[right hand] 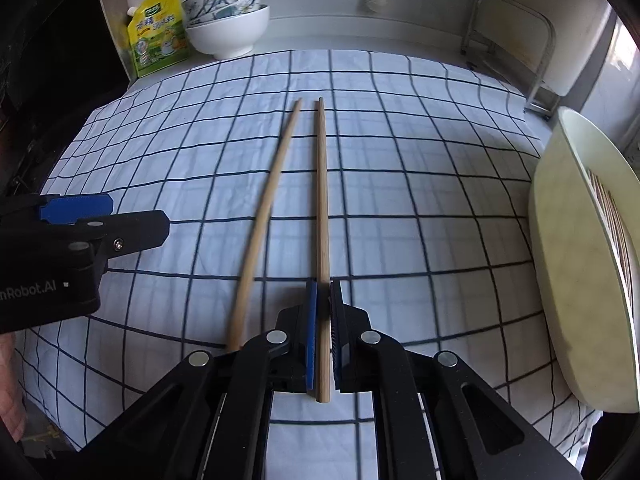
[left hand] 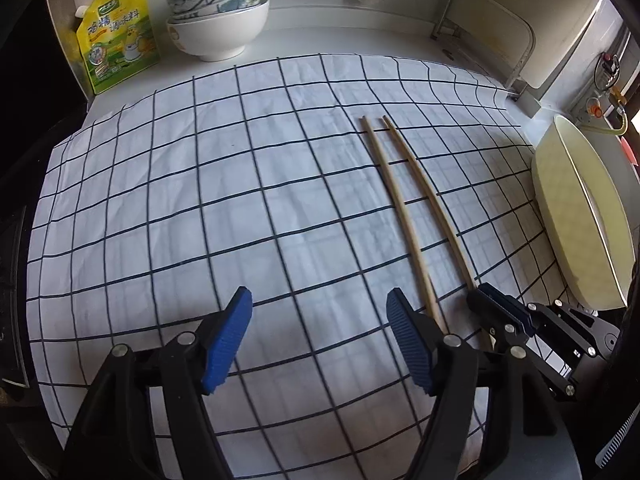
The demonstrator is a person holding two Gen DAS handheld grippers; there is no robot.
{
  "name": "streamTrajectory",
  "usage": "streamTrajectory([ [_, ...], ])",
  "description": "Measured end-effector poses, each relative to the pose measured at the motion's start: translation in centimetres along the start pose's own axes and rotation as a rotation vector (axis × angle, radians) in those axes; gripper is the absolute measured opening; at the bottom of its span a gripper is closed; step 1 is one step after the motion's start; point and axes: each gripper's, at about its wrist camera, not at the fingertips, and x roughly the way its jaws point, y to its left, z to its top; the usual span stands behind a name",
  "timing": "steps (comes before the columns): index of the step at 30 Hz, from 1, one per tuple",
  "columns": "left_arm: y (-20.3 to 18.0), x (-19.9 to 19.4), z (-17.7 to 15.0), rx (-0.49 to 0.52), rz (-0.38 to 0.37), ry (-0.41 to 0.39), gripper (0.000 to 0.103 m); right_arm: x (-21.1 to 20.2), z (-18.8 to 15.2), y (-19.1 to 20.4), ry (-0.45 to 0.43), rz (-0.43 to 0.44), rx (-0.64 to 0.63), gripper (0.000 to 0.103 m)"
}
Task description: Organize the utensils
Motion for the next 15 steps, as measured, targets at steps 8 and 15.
streamTrajectory([
  [8,-2.5,1.8,0.6,0.024,0.017,-0.003,0.072,-0.9,-1.4,-3.7,0.005,-0.044,0.077,0.006],
  [15,-3.7,2.8,1.2,0.034,0.035,-0.015,0.072,-1.3,-1.9,-5.3,-0.008,-0.030,0.107,0.007],
])
